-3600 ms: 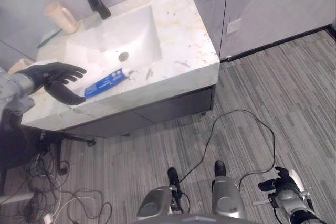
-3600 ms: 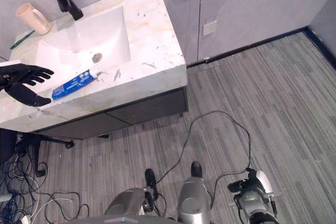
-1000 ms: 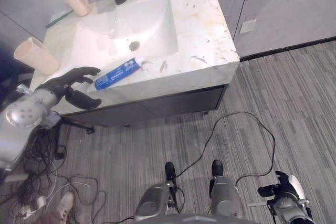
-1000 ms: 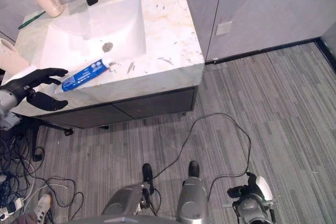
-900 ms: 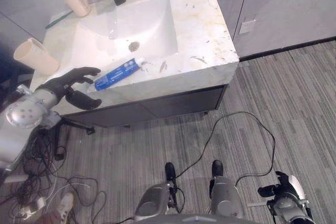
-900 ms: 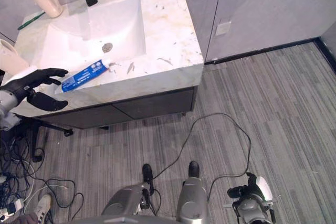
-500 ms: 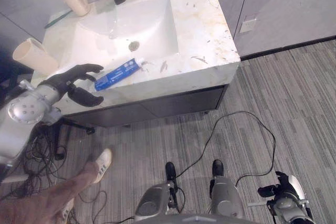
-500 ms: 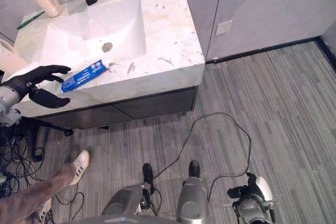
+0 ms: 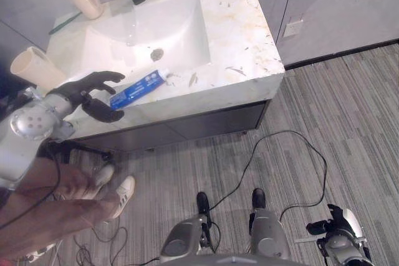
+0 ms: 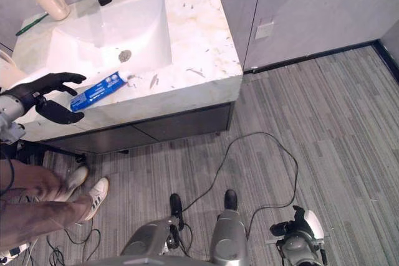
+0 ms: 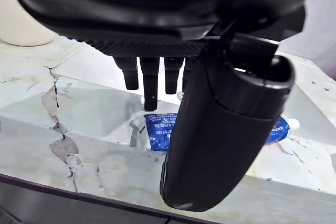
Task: Organize the bathroom.
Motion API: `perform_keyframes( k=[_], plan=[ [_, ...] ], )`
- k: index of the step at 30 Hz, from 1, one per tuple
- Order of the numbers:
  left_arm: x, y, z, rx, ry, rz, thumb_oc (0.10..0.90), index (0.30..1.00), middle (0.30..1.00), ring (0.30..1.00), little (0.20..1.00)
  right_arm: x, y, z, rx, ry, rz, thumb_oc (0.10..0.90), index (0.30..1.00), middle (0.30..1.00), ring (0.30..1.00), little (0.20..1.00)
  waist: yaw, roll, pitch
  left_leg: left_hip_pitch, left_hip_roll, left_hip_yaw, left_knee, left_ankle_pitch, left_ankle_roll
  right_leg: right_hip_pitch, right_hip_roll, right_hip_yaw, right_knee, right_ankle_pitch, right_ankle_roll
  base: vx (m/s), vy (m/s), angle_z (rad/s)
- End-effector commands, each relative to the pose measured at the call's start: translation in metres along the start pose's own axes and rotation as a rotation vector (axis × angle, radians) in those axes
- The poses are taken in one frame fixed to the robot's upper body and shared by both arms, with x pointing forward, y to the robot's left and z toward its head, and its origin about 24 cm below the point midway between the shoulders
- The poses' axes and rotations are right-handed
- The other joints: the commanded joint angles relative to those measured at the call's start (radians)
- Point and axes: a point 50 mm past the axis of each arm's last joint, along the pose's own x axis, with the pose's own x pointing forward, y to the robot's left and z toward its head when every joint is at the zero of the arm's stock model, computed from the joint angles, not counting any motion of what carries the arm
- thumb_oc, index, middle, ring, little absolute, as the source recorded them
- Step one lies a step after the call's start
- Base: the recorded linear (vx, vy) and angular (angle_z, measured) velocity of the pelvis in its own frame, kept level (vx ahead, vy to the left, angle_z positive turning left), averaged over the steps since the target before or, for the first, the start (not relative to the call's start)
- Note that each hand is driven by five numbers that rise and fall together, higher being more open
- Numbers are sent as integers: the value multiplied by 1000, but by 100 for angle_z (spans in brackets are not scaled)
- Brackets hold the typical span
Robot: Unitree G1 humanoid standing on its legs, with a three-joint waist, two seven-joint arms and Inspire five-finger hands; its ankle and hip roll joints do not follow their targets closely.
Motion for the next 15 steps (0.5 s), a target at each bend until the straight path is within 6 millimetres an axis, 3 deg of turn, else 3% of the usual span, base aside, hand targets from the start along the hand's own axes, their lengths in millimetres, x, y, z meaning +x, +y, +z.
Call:
perform_keyframes(
  k=[1,5,6,7,8,9,10,11,15],
  plan=[
    [7,-48,30,-23,-169,-245,800,900,900,900,900,2,-11,1,18,-16,-68,800,900,900,900,900,-84,6,-7,-33,25,16,138,4,-14,42,43,57,-28,-59,22,0,0,0],
    [7,-47,28,45,-130,-275,800,900,900,900,900,4,-17,6,24,-29,-77,800,900,900,900,900,-85,14,-2,-40,23,16,138,4,-15,32,39,56,-24,-58,24,0,0,0],
    [7,-48,27,50,-122,-279,773,860,860,860,860,5,-17,7,25,-31,-77,800,900,900,900,900,-86,15,-2,-40,23,17,137,3,-15,30,38,56,-24,-58,24,0,0,0],
    [7,-48,26,56,-113,-285,649,674,674,674,674,5,-18,8,27,-32,-77,800,900,900,900,900,-86,16,-1,-41,22,17,136,3,-15,28,38,57,-24,-58,24,0,0,0],
    [8,-49,25,61,-106,-292,582,573,573,573,573,5,-18,9,28,-35,-79,800,900,900,900,900,-88,19,1,-43,22,17,137,4,-16,26,37,57,-22,-59,24,0,0,0],
    [8,-50,24,63,-102,-296,573,559,559,559,559,5,-19,10,28,-37,-79,800,900,900,900,900,-88,20,1,-43,21,18,137,4,-16,24,37,58,-22,-59,24,0,0,0],
    [8,-50,23,69,-94,-304,529,493,493,493,493,6,-19,10,28,-38,-80,800,900,900,900,900,-89,22,2,-43,21,19,136,4,-16,22,35,58,-21,-59,25,0,0,0],
    [9,-52,22,71,-88,-312,414,321,321,321,321,6,-20,11,28,-40,-82,800,900,900,900,900,-91,26,5,-44,21,20,136,5,-16,20,35,60,-19,-59,24,0,0,0],
    [11,-58,19,63,-72,-339,400,300,300,300,300,7,-21,14,33,-47,-87,800,900,900,900,900,-98,33,13,-51,21,24,136,6,-16,8,33,65,-14,-61,25,-2,4,-3]
  ],
)
